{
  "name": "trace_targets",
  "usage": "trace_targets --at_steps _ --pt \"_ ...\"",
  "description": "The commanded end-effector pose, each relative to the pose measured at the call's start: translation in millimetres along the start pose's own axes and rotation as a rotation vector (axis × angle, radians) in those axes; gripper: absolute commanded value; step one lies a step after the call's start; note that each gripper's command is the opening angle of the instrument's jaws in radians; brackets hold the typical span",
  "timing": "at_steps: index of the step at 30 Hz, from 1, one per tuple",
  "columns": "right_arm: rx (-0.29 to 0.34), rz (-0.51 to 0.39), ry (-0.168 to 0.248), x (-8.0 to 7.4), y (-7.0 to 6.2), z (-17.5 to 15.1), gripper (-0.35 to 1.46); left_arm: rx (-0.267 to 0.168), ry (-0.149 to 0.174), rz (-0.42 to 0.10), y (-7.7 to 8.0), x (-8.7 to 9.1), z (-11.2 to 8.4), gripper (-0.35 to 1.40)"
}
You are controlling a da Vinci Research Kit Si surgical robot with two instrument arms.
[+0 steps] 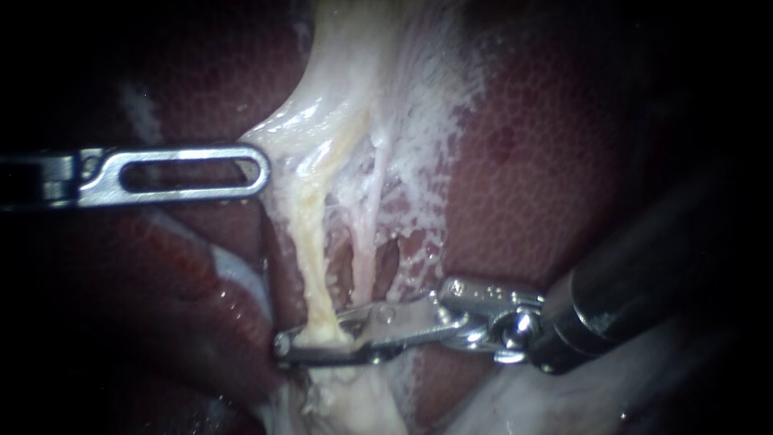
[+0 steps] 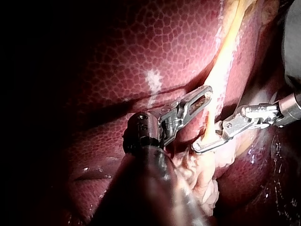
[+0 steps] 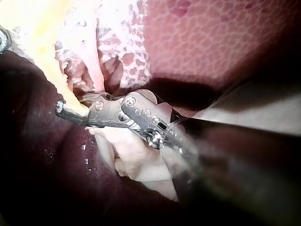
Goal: Going back first clip left tube
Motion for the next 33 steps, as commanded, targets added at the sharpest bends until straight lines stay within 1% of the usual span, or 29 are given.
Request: trace_targets --at_steps 1,16,17,18,19,20,22,25,27,28,30,33 --pt "0.000 0.000 0.000 0.0 0.0 -0.1 -0.35 0.000 0.000 0.000 0.0 0.1 0.1 -0.35" --pt "0.000 -0.001 -0.003 0.0 0.0 -0.1 -0.35 -0.001 -0.001 0.001 0.0 0.2 0.1 -0.35" --pt "0.000 0.005 -0.003 -0.1 -0.1 -0.1 -0.29 -0.001 -0.001 0.001 0.0 0.2 0.1 -0.35" --pt "0.000 0.011 -0.004 -0.1 -0.1 -0.2 -0.16 -0.001 -0.001 0.001 0.0 0.2 0.1 -0.35" --pt "0.000 0.016 -0.004 -0.1 -0.2 -0.3 0.02 -0.001 -0.001 0.001 0.0 0.2 0.1 -0.35" --pt "0.001 0.016 -0.004 -0.1 -0.2 -0.3 0.11 -0.001 -0.001 0.001 0.0 0.2 0.1 -0.35" --pt "0.001 0.016 -0.004 -0.1 -0.4 -0.3 0.28 -0.001 -0.002 0.001 0.0 0.3 0.1 -0.35" --pt "-0.013 0.016 0.001 0.0 -0.7 -0.1 0.47 -0.002 -0.002 0.001 0.0 0.3 0.2 -0.35" --pt "-0.016 0.009 0.000 0.0 -0.8 0.0 0.52 -0.002 -0.002 0.001 0.0 0.3 0.2 -0.35" --pt "-0.014 -0.032 0.000 0.1 -0.8 -0.1 0.53 -0.002 -0.002 0.001 0.0 0.3 0.2 -0.35" --pt "-0.017 -0.072 0.002 0.2 -0.8 -0.1 0.56 -0.002 -0.002 0.001 0.0 0.3 0.2 -0.35" --pt "-0.053 -0.126 0.018 0.5 -0.8 -0.1 0.60 -0.002 -0.002 0.001 0.0 0.3 0.2 -0.35"
